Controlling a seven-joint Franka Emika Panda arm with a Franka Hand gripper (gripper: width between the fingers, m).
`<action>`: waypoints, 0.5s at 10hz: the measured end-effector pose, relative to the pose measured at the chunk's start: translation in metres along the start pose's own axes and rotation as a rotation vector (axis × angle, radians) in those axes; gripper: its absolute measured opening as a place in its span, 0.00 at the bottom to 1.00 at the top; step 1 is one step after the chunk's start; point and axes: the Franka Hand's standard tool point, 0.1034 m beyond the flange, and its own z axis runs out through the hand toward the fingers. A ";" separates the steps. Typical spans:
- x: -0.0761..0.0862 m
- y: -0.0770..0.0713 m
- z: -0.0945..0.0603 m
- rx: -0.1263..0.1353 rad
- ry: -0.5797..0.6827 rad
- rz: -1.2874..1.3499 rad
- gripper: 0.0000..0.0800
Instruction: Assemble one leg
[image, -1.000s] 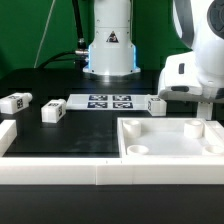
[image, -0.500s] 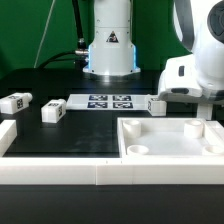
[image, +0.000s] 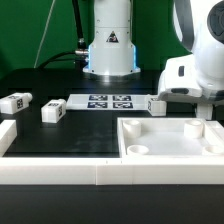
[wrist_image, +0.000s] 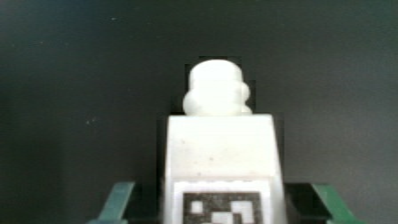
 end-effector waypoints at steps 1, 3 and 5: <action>0.000 0.000 0.000 0.000 0.000 0.000 0.35; -0.001 0.001 -0.002 -0.003 -0.001 -0.002 0.35; -0.020 0.004 -0.034 -0.009 0.017 -0.016 0.36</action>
Offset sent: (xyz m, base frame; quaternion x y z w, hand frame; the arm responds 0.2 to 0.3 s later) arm 0.0020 -0.0218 0.0521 -0.0381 0.0066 -0.0311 0.9988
